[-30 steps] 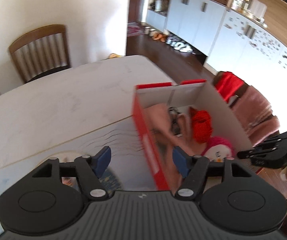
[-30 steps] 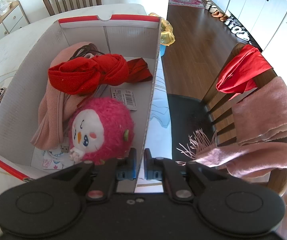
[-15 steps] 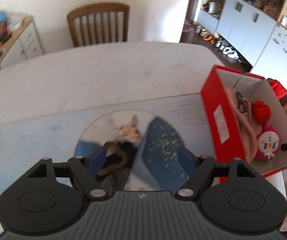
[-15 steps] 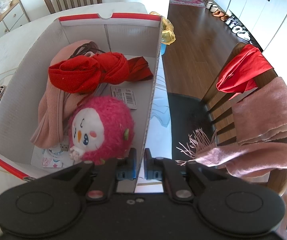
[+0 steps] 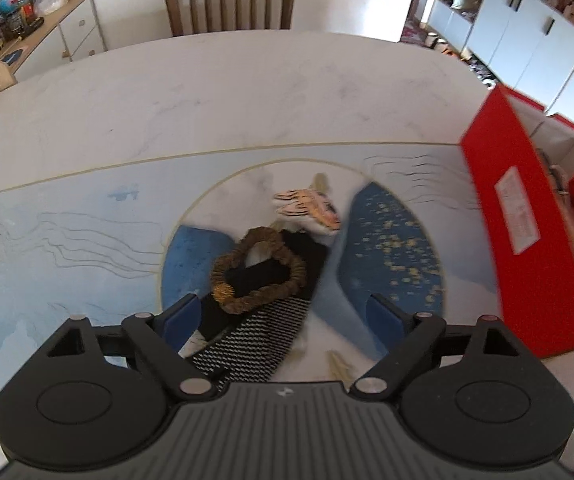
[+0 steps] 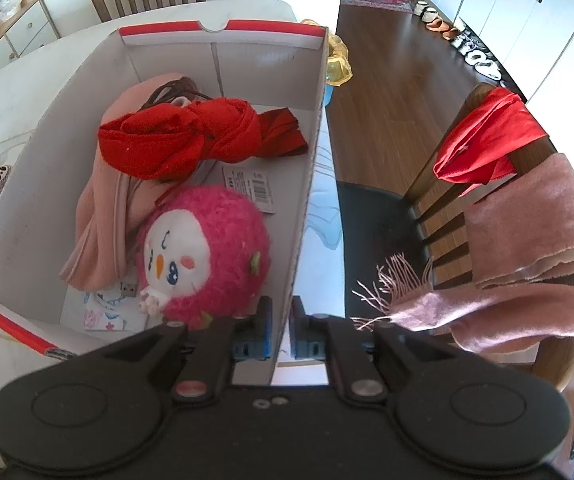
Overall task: Organize objects
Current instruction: 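Return the left gripper to the pile over the brown hair tie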
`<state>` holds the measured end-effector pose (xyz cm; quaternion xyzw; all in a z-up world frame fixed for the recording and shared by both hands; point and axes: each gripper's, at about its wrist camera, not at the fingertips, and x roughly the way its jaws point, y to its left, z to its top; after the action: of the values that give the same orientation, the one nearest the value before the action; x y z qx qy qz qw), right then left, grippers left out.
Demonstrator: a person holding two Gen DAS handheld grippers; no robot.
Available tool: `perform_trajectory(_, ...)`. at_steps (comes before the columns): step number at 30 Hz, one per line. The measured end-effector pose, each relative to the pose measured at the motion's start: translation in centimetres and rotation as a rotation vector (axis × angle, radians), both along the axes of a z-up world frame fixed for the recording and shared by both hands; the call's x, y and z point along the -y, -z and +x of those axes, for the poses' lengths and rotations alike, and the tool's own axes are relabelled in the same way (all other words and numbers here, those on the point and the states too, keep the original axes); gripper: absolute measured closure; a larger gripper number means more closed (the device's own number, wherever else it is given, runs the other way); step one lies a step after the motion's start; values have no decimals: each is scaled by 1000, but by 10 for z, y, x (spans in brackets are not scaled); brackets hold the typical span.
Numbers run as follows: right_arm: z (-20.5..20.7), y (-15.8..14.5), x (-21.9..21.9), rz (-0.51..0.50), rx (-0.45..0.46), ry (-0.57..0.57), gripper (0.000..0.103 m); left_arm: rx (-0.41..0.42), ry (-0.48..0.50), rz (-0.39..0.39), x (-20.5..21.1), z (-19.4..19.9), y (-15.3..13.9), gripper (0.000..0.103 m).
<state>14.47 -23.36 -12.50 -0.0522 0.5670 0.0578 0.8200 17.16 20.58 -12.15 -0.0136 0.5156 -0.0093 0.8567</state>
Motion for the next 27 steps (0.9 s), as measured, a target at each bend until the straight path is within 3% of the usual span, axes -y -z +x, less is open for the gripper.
perform_trajectory(7, 1, 1, -2, -10, -2, -4, 95, -19, -61, 78, -23, 24, 26, 13)
perform_trajectory(23, -1, 3, -3, -17, -12, -6, 95, -67, -108, 128, -41, 53, 53, 13)
perform_trajectory(25, -1, 4, -2, -15, -14, -4, 95, -67, -119, 117, -42, 55, 54, 14)
perform_trajectory(27, -1, 5, -2, -16, -15, -4, 96, -61, -115, 118, -41, 55, 55, 21)
